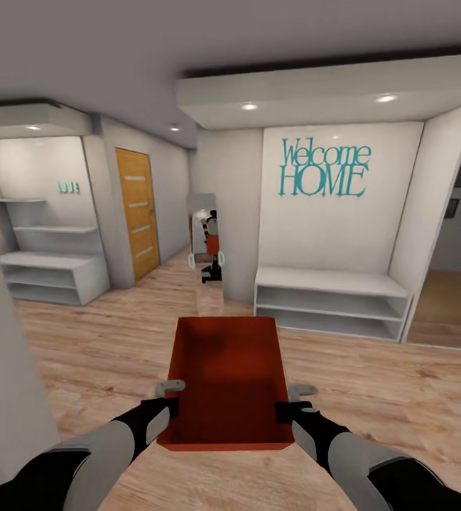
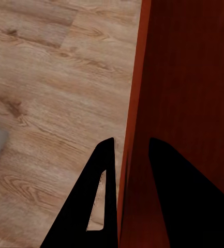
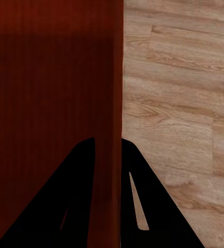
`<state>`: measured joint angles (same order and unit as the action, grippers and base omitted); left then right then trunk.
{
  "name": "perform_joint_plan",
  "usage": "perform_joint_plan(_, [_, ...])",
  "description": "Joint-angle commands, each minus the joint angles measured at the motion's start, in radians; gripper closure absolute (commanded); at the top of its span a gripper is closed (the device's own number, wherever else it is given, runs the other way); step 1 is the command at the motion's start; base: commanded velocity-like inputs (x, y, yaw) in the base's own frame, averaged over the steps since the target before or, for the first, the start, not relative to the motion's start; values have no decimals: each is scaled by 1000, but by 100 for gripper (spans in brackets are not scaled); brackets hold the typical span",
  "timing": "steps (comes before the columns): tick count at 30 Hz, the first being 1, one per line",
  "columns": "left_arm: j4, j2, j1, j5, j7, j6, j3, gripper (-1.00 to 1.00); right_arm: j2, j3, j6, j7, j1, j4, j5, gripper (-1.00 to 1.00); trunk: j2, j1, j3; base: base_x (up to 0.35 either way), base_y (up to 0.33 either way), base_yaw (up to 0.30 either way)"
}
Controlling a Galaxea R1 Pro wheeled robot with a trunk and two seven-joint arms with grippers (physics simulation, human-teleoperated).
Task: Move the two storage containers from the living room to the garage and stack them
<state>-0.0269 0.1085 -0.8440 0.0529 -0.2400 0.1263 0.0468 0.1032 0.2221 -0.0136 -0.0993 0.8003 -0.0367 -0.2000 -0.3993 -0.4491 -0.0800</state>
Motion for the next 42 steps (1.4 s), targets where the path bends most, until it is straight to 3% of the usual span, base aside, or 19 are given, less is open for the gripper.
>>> perform_joint_plan(1, [-1,-49,0,3,-58,6,24,100,0,-27,0,-56,0,-3,-4,100,-1,-1,0,322,0,254])
perform_joint_plan(7, [-1,-48,0,3,-57,6,24,100,0,-27,0,-56,0,-3,-4,100,-1,-1,0,322,0,197])
perform_joint_plan(42, [-1,-47,0,3,-58,4,24,100,0,-27,1,-56,0,-3,-4,100,-1,-1,0,322,0,3])
